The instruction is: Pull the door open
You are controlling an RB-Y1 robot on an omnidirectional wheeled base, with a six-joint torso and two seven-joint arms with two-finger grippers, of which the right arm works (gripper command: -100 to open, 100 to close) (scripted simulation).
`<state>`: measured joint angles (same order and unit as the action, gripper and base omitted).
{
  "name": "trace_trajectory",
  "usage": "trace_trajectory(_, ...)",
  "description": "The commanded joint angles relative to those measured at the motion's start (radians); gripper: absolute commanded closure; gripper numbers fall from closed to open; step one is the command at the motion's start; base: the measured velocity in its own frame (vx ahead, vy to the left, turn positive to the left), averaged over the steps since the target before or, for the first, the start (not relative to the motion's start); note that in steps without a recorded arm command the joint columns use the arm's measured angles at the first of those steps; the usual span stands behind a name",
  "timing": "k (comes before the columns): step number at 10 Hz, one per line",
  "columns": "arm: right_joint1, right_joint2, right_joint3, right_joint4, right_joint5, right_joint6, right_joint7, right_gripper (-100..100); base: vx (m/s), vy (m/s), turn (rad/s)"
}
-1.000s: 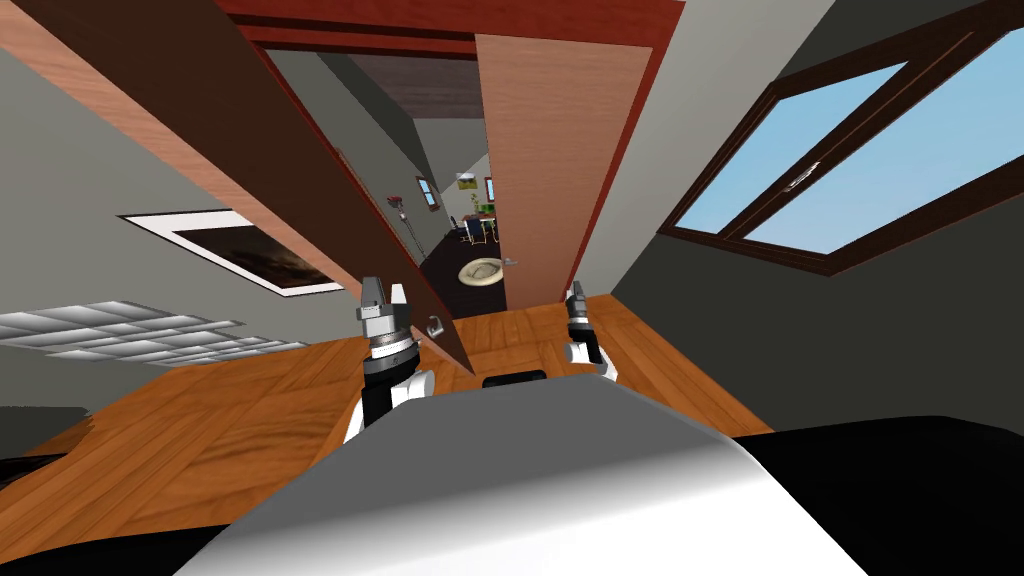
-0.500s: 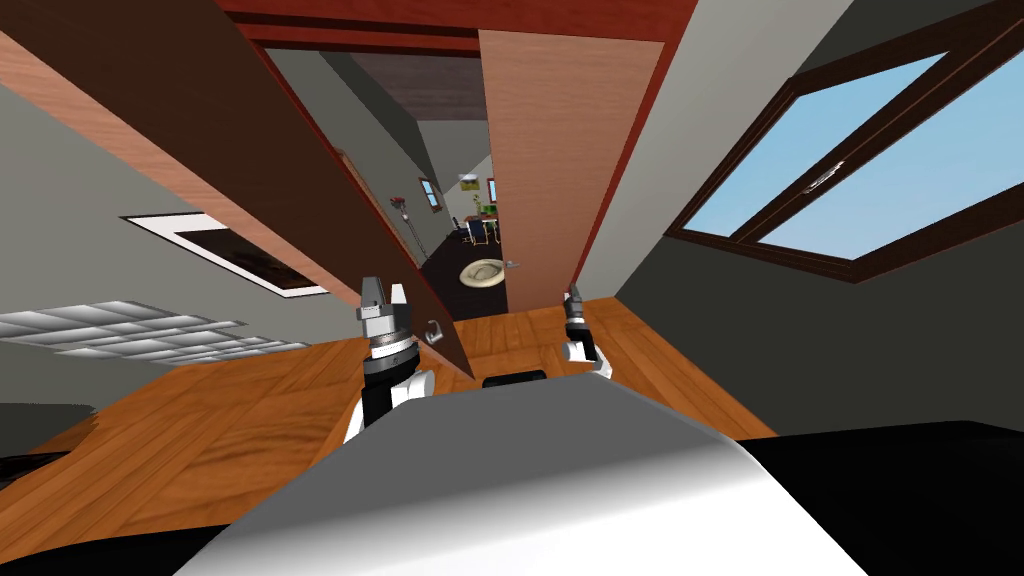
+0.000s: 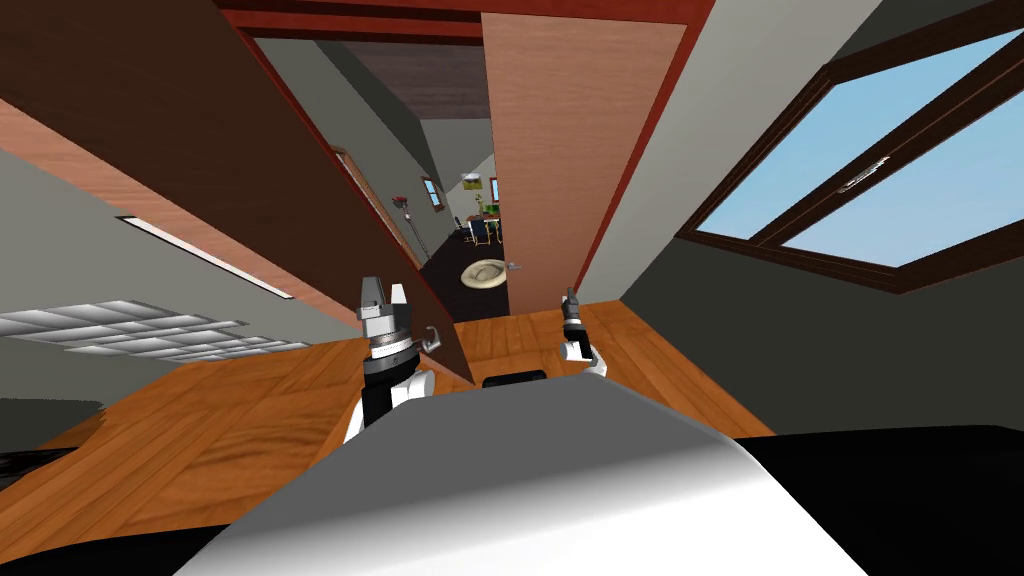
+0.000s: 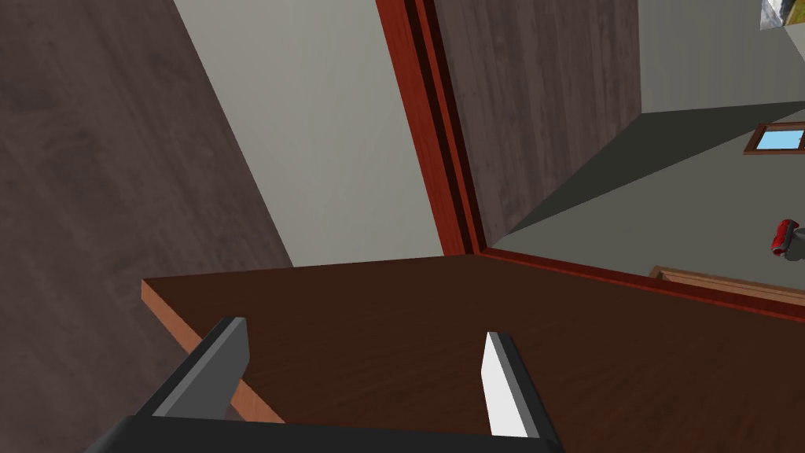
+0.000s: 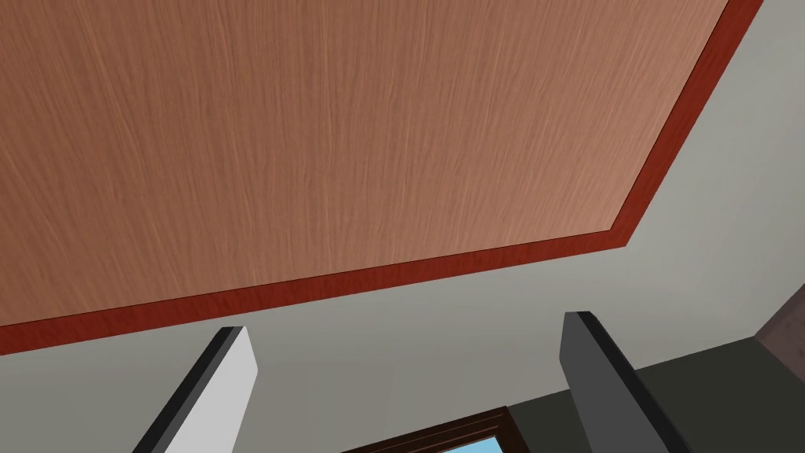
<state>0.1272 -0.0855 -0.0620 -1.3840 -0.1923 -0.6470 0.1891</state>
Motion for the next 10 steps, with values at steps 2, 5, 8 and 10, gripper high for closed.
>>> trace_trajectory(2, -0.037, 0.002, -0.004, 0.082, -0.008, -0.021, 0.005, -100, 0.096, -0.006, 0.042)
trace_trajectory(5, -0.063, 0.003, -0.007, 0.142, -0.014, -0.036, 0.009, -100, 0.088, -0.009, 0.034)
trace_trajectory(8, -0.101, 0.007, -0.012, 0.230, -0.023, -0.058, 0.013, -100, 0.080, 0.002, 0.042)
trace_trajectory(10, -0.114, 0.009, -0.013, 0.259, -0.026, -0.066, 0.015, -100, 0.082, -0.010, 0.033)
